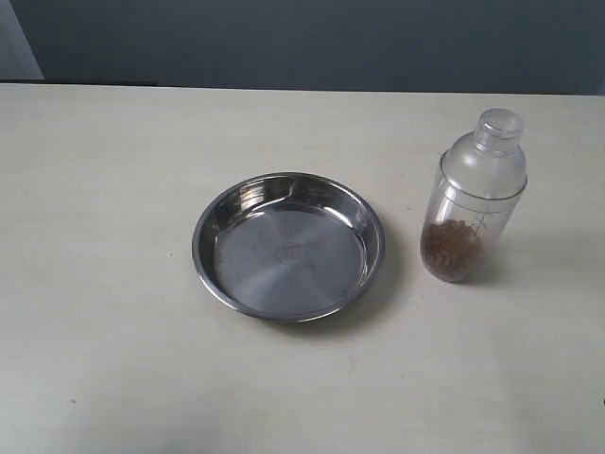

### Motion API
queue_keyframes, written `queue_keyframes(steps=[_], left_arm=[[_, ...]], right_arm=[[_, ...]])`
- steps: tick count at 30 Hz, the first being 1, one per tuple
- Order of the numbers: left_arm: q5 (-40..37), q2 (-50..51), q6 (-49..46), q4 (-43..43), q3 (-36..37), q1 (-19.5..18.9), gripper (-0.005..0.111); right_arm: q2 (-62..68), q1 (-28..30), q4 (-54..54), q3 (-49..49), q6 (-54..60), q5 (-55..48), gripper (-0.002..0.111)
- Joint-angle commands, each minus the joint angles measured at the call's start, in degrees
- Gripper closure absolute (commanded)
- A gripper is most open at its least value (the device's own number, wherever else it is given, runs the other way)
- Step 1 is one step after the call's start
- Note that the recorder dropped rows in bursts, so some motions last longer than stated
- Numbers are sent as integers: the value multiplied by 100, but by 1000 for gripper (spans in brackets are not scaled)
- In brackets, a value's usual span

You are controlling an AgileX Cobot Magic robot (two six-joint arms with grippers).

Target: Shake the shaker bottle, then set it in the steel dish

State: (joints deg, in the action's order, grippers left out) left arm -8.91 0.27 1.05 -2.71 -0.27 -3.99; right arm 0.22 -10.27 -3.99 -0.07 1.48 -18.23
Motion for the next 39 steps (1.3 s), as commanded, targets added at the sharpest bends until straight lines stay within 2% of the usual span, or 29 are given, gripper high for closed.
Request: queue_keyframes(steps=[1, 5, 7, 14, 18, 20, 23, 25, 26, 29, 31, 35, 39], left_arm=[[708, -27, 40, -657, 27, 19, 106], [1283, -27, 40, -1652, 27, 19, 106], [1444, -27, 40, -1830, 27, 19, 106], [1641, -27, 40, -1925, 27, 19, 106], [2370, -27, 415, -1873, 27, 23, 106], [3068, -27, 1376, -1221, 27, 75, 106], [4083, -27, 2887, 813, 27, 116, 106], [4433, 217, 3441, 1754, -68, 116, 106], [4466, 416, 3573, 2019, -165, 116, 106], [4602, 1177, 3603, 2057, -437, 116, 106], [5007, 1710, 3603, 2168, -602, 116, 106], [6220, 2965, 3603, 3197, -1211, 116, 106], [6920, 4126, 3627, 3848, -1781, 116, 106]], right_arm=[[-22, -1, 26, 7, 1, 77, 109], [-22, -1, 26, 7, 1, 77, 109], [-22, -1, 26, 7, 1, 77, 109], [-22, -1, 26, 7, 1, 77, 109], [-22, -1, 26, 7, 1, 77, 109], [-22, -1, 26, 7, 1, 77, 109], [-22, -1, 26, 7, 1, 77, 109], [-22, -1, 26, 7, 1, 77, 109], [-22, -1, 26, 7, 1, 77, 109], [-22, -1, 26, 7, 1, 77, 109], [-22, -1, 26, 7, 1, 77, 109], [-22, -1, 26, 7, 1, 77, 109], [-22, -1, 26, 7, 1, 77, 109]])
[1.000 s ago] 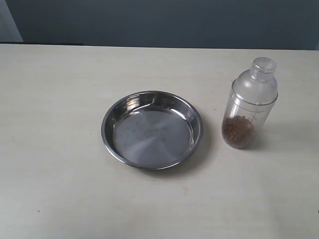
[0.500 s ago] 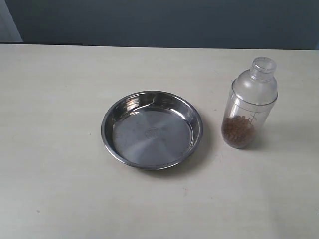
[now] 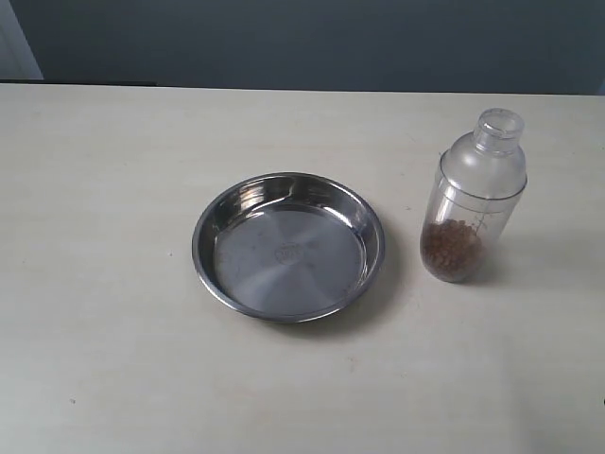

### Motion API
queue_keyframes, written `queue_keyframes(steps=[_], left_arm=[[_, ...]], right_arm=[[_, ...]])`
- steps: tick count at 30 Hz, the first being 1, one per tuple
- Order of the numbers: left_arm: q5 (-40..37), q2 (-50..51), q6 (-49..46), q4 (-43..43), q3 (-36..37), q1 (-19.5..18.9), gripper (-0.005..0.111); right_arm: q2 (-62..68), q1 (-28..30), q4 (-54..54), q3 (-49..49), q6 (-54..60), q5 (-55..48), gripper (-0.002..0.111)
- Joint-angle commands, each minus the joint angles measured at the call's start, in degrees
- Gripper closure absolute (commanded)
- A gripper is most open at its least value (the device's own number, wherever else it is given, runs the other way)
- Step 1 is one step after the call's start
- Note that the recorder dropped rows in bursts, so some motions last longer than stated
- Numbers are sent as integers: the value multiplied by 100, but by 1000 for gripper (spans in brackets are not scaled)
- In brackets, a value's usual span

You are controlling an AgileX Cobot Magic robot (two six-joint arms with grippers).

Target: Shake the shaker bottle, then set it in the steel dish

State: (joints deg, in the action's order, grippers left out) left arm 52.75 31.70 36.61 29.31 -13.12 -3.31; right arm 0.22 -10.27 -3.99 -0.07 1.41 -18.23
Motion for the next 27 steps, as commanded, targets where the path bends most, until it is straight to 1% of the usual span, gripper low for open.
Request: queue_keyframes(steps=[1, 4, 6, 8, 9, 10, 11, 12, 13, 14, 16, 17, 19, 20, 22, 24, 27], left_arm=[[864, 1214, 71, 712, -614, 48, 106], [1098, 2049, 144, 1065, -1037, 48, 106], [1206, 2512, 451, 1385, -1268, 48, 106], [1331, 2978, 897, 1788, -1482, 59, 98], [1528, 3379, 1104, 2068, -1635, 59, 85], [1690, 3557, 1104, 2086, -1694, 59, 75], [1721, 3838, 1093, 1938, -1777, 59, 55], [1721, 3971, 1104, 1872, -1839, 59, 43], [1721, 4178, 1139, 1896, -1971, 72, 26], [1721, 4278, 1200, 1954, -2024, 138, 24], [1449, 4521, 1168, 2382, -2126, 502, 25], [1225, 4715, 638, 2596, -2173, 888, 25], [1299, 5031, -374, 2457, -2184, 1379, 26], [1371, 5220, -659, 2236, -2184, 1587, 26], [1508, 5587, -714, 1884, -2246, 1812, 26], [1517, 5941, -714, 1579, -2362, 1971, 22], [1534, 6363, -689, 1534, -2628, 2200, 16]], right_arm=[[-22, -1, 26, 7, 9, 77, 109], [-22, -1, 26, 7, 9, 77, 109], [-22, -1, 26, 7, 9, 77, 109], [-22, -1, 26, 7, 9, 77, 109], [-22, -1, 26, 7, 9, 77, 109], [-22, -1, 26, 7, 9, 77, 109], [-22, -1, 26, 7, 9, 77, 109], [-22, -1, 26, 7, 9, 77, 109], [-22, -1, 26, 7, 9, 77, 109], [-22, -1, 26, 7, 9, 77, 109], [-22, -1, 26, 7, 9, 77, 109], [-22, -1, 26, 7, 9, 77, 109], [-22, -1, 26, 7, 9, 77, 109], [-22, -1, 26, 7, 9, 77, 109], [-22, -1, 26, 7, 9, 77, 109], [-22, -1, 26, 7, 9, 77, 109], [-22, -1, 26, 7, 9, 77, 109]])
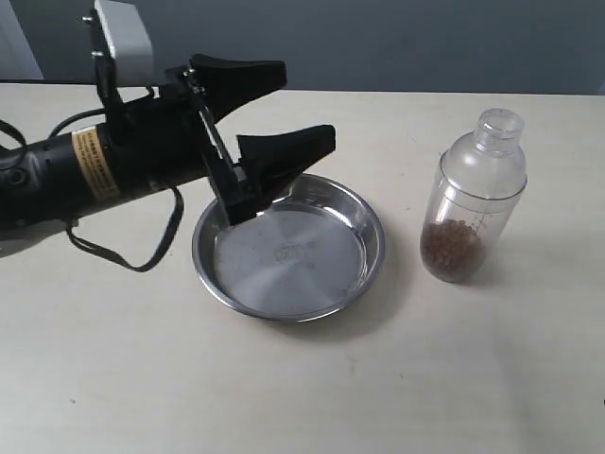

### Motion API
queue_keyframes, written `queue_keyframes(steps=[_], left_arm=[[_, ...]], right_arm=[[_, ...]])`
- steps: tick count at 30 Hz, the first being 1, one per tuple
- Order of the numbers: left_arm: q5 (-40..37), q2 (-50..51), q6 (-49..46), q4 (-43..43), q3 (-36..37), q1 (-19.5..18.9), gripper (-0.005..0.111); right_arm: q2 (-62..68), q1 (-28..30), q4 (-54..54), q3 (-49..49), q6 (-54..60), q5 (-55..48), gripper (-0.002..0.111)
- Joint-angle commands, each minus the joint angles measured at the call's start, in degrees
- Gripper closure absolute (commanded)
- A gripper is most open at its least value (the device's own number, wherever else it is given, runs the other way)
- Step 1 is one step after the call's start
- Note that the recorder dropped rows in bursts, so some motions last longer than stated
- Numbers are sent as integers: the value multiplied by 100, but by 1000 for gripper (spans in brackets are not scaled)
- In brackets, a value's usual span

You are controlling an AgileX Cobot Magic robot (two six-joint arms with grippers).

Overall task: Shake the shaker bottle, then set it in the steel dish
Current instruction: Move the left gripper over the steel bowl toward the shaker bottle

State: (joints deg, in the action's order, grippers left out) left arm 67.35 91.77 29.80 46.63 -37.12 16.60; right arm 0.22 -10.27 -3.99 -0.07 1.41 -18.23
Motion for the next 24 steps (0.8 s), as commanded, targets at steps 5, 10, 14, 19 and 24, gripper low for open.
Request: queue_keyframes(steps=[5, 10, 14, 19, 24], left_arm=[[75, 1067, -46, -225, -728, 676, 10], [231, 1721, -225, -317, -1089, 927, 10], [261, 2087, -345, -673, -1116, 927, 10], [261, 2353, -525, -748, -1124, 927, 10], [261, 2393, -649, -773, -1153, 927, 10]], right_arm=[[-22, -1, 26, 7, 9, 77, 109], [-22, -1, 26, 7, 9, 77, 109], [-22, -1, 26, 7, 9, 77, 109], [-22, -1, 26, 7, 9, 77, 109], [-22, -1, 26, 7, 9, 77, 109]])
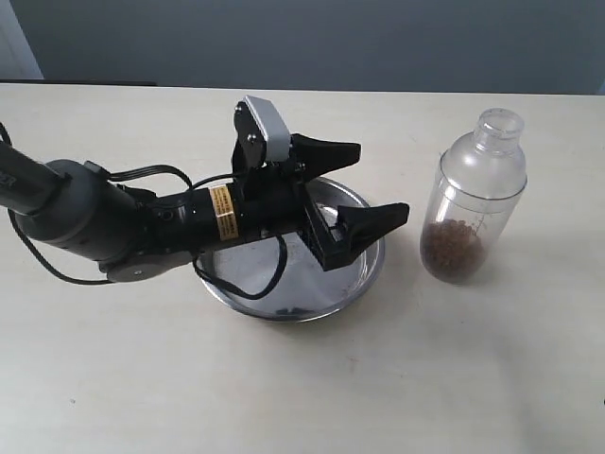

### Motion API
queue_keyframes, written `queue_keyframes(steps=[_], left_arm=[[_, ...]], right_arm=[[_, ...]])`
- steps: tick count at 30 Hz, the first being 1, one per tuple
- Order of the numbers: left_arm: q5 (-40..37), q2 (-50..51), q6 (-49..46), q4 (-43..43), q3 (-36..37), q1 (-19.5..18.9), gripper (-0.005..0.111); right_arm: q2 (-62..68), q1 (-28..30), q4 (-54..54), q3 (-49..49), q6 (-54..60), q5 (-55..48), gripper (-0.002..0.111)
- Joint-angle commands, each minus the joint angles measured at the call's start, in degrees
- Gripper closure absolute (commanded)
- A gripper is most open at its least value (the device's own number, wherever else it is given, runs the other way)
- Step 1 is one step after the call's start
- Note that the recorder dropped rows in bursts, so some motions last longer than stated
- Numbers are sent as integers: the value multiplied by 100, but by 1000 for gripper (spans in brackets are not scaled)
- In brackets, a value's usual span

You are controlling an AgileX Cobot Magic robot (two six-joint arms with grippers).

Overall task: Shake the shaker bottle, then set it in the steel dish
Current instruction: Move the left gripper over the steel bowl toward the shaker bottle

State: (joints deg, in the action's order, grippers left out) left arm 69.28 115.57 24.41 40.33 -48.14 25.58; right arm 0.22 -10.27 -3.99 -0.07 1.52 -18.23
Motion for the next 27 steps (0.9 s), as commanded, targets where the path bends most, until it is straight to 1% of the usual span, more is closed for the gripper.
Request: queue_keyframes(steps=[1, 7, 12, 20, 24, 27], left_arm=[[68, 13, -110, -143, -70, 30, 10], [68, 13, -119, -54, -200, 43, 10], [68, 13, -303, -122, -309, 272, 10], [68, 503, -369, -633, -602, 799, 10], [68, 715, -384, -1136, -678, 903, 10], [68, 851, -384, -1165, -813, 903, 10]], right_arm=[[-22, -1, 26, 7, -3, 77, 109], [-22, -1, 26, 7, -3, 77, 109], [-22, -1, 26, 7, -3, 77, 109], [-22, -1, 26, 7, -3, 77, 109], [-22, -1, 26, 7, -3, 77, 109], [-22, -1, 26, 7, -3, 77, 109]])
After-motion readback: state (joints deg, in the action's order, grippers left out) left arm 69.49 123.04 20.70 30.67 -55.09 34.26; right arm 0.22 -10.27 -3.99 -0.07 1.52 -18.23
